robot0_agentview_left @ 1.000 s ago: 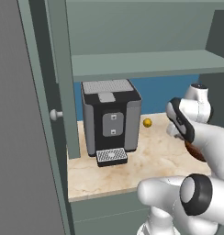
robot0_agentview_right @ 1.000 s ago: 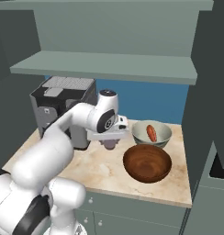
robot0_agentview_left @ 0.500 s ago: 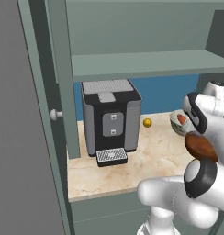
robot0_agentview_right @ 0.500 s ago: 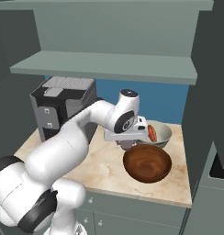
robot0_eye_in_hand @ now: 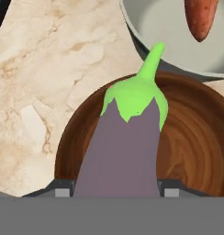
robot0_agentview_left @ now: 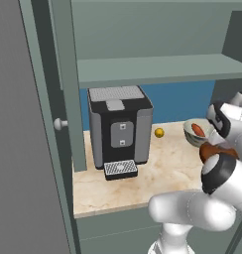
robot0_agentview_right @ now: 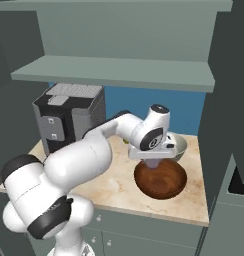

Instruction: Pick both bowls and place them on the counter. Then place the eggplant in one bowl and place the sweet potato in the other bowl.

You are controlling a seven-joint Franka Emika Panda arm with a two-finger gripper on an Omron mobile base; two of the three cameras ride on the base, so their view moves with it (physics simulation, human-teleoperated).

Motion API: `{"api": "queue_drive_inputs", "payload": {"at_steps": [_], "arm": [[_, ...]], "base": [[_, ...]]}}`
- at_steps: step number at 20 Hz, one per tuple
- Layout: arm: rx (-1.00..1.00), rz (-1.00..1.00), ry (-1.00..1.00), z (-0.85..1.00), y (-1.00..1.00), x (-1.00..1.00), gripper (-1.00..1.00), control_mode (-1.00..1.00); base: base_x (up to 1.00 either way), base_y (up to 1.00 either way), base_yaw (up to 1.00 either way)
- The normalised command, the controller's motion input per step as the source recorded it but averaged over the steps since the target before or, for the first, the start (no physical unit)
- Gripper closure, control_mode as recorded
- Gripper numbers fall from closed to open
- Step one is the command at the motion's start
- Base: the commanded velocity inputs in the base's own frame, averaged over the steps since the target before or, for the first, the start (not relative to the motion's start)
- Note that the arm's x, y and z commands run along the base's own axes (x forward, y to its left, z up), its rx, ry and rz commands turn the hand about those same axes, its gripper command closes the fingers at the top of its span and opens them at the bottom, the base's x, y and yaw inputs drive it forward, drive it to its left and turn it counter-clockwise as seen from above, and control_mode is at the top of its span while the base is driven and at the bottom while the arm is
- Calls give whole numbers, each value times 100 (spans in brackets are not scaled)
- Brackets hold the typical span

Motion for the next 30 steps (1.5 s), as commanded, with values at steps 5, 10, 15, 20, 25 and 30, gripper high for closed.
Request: {"api": "queue_drive_inputs", "payload": {"at_steps": [5,10,15,20,25,30], "arm": [[0,0,0,-38,-37,3,100,-100],[0,0,1,-47,-11,24,100,-100],[0,0,0,-38,-1,32,100,-100],[0,0,0,-31,-17,8,100,-100],[0,0,0,-27,-24,0,100,-100],[0,0,0,-22,-18,-2,100,-100]], "base": [[0,0,0],[0,0,0],[0,0,0],[0,0,0],[0,0,0],[0,0,0]]}}
